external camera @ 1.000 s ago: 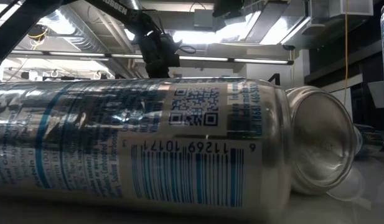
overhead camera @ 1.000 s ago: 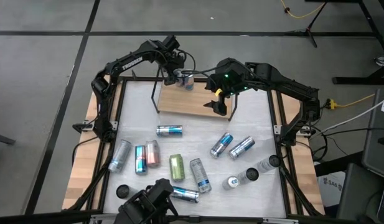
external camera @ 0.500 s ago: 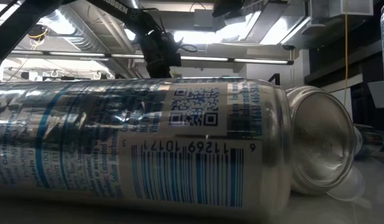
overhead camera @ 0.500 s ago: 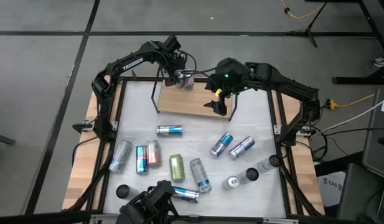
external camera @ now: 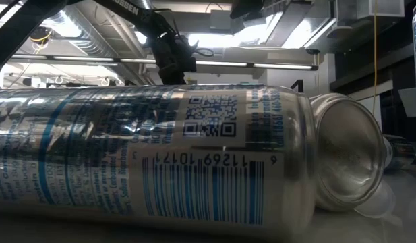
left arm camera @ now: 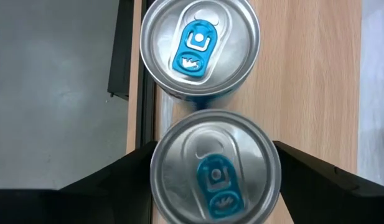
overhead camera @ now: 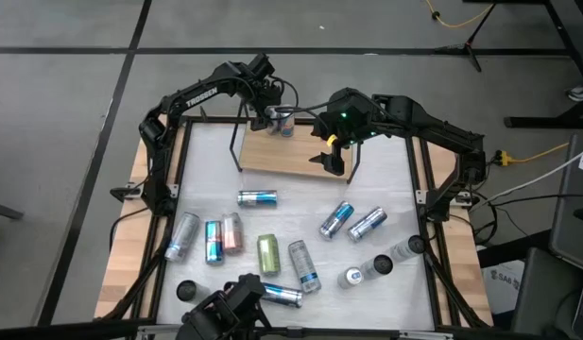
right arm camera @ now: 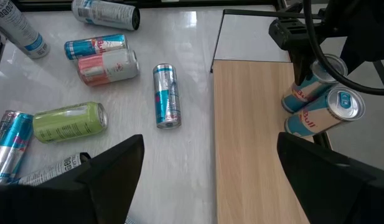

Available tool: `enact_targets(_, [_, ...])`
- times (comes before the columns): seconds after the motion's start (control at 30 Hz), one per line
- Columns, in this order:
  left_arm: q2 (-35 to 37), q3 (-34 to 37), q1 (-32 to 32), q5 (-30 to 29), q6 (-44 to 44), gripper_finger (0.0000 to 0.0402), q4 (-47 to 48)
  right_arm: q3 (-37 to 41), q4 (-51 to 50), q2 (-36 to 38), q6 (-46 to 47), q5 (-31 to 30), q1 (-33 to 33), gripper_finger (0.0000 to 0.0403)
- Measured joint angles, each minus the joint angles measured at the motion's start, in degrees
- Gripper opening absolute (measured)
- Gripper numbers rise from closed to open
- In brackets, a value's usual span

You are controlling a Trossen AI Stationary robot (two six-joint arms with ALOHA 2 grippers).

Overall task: Place canned beverage on shelf
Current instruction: Put the blue soda can on the shelf

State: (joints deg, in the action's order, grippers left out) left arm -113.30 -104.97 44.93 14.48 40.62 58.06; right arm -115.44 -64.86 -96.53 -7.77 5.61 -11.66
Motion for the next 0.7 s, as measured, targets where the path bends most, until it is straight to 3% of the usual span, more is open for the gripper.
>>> enact_targets(0.7, [0.1, 0.0, 0.0, -0.3, -0.1, 0.0297, -2.1, 0.0, 0.0, 0.0, 0.0, 0.0, 0.0, 0.0358])
